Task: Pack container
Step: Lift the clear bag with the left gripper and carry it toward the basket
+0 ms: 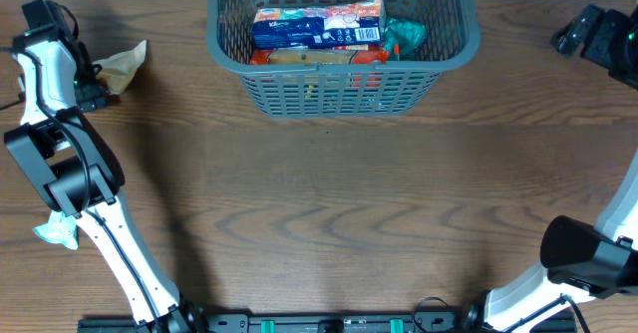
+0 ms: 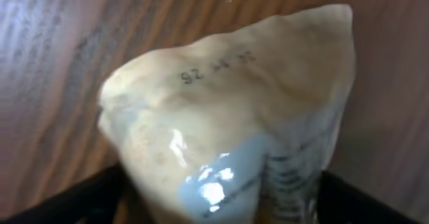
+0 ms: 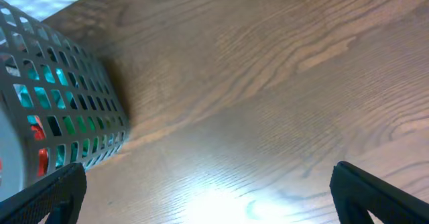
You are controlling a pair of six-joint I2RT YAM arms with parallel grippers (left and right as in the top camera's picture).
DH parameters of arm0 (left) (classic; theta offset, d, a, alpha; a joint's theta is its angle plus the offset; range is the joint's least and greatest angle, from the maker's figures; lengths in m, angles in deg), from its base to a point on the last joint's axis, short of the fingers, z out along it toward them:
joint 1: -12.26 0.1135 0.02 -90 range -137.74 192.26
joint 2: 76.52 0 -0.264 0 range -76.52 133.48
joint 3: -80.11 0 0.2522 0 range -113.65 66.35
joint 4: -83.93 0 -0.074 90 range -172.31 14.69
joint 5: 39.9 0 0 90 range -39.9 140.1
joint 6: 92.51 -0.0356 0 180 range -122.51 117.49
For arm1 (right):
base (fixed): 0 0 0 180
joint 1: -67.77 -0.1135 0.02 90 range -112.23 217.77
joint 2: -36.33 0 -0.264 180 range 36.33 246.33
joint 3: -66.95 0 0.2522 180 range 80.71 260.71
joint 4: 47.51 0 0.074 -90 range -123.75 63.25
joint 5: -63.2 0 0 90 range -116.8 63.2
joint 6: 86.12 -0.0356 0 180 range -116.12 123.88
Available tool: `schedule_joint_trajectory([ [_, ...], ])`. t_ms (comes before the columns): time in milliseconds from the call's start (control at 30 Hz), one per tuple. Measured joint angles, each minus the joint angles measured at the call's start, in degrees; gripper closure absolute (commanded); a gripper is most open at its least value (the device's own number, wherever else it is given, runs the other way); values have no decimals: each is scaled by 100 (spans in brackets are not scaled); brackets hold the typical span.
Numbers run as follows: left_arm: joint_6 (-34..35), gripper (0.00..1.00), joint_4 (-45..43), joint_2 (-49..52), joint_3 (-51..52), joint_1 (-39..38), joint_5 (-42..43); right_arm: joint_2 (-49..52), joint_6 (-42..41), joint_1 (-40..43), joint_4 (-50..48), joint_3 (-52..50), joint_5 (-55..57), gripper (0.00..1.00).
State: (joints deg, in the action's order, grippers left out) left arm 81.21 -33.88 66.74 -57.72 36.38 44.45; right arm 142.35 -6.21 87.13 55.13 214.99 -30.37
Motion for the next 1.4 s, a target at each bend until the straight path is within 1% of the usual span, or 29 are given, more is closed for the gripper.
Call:
schedule_joint_trajectory([
  [67,4,39,87,0,0,-2,7,0,0,0,0,0,2,1],
  [133,-2,63,144,0,0,-13,0,0,-2,0,0,0,15,1],
  [167,17,69,157,0,0,-17,-7,0,0,0,0,0,20,1],
  [200,15,70,142,0,-4,-24,-37,0,0,0,0,0,22,1],
  [233,-13,76,138,-15,-31,-35,-44,0,-2,0,0,0,24,1],
  [267,2,89,140,-22,-44,-46,-46,0,-2,0,0,0,26,1],
  [300,9,95,146,-26,-50,-59,-57,0,0,0,2,0,26,1],
  [333,9,94,155,-33,-52,-72,-61,0,-2,0,4,0,31,1],
  [467,-35,94,170,-44,-57,-92,-63,0,0,0,46,0,42,1],
  [533,-179,94,170,-48,-59,-87,-4,0,0,0,46,0,42,1],
  [633,-535,94,173,-66,-76,-57,157,0,0,0,46,0,42,1],
  [800,-1482,94,238,-203,-79,-107,472,0,4,0,48,0,44,1],
  [900,-2157,94,249,-535,-79,-232,573,0,4,0,55,0,44,1],
  [1033,-3453,94,240,-1482,-79,-531,793,0,11,0,138,0,44,1],
  [1133,-4395,94,190,-2282,-81,-789,1207,0,20,0,197,-2,44,1],
  [1233,-5337,94,55,-2966,-129,-1073,1814,0,50,0,269,-2,46,1],
  [1300,-6146,94,-15,-3355,-160,-1298,2273,0,120,0,291,-2,46,1],
  [1367,-6839,94,-20,-3604,-166,-1508,2557,0,192,0,293,-2,46,1],
  [1400,-7324,94,-9,-3738,-166,-1670,2680,0,243,0,289,-2,48,1],
])
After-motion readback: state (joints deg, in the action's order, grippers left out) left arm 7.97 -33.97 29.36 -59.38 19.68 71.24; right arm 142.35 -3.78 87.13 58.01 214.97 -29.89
